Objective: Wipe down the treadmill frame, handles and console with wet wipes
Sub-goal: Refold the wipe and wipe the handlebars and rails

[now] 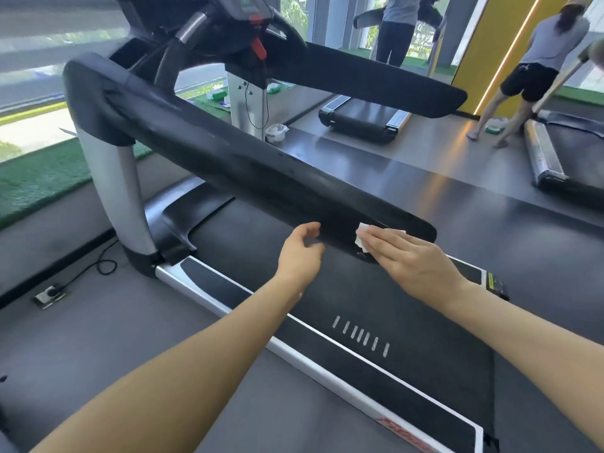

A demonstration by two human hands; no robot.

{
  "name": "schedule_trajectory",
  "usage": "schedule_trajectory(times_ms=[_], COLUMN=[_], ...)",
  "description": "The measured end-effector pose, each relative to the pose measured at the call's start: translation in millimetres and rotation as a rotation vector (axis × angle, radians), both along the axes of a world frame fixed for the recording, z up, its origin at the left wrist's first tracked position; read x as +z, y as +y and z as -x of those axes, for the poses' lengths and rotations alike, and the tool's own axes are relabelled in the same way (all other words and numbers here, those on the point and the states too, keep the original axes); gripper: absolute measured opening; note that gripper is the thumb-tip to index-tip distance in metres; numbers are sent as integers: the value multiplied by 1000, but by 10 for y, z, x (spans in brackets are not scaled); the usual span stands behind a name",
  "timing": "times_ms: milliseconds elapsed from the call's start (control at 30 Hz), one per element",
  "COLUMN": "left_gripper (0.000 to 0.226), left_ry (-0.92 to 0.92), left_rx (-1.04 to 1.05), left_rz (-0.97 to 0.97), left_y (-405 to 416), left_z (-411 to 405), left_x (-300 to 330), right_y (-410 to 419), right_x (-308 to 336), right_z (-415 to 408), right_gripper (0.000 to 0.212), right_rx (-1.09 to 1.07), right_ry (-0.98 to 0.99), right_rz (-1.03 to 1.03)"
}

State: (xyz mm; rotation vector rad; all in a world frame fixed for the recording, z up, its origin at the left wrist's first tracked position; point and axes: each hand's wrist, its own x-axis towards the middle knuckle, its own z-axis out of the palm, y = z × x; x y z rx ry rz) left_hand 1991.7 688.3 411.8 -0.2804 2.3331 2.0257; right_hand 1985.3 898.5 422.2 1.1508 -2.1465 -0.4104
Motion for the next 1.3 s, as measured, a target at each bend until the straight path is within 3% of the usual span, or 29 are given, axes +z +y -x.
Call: schedule_trajectory(times_ms=[133, 267, 500, 733, 900, 1133, 1300], left_gripper=[43, 43, 45, 46, 47, 45, 47], left_ry=[18, 53, 88, 113, 127, 144, 146], left_rx=[-43, -59, -52, -31, -4, 15, 24], left_rz=[52, 95, 77, 102, 95, 83, 72], left_y=[-23, -52, 2, 34, 68, 89, 119], left_z=[-9, 41, 63, 55, 31, 40, 22], left_x=[5, 36, -62, -69, -110, -144, -185], right_y=[-181, -489, 232, -293, 326, -245, 156], right_x=[-15, -58, -76, -165, -195, -385, -315], right_z=[98, 277, -84, 182, -102, 227, 20], right_gripper=[47, 51, 39, 34, 37, 43, 55], right_rx=[-28, -42, -15, -20, 11, -1, 4], right_ry=[58, -20, 15, -44, -46, -65, -101], right_rz=[-11, -6, -20, 77, -43, -163, -202])
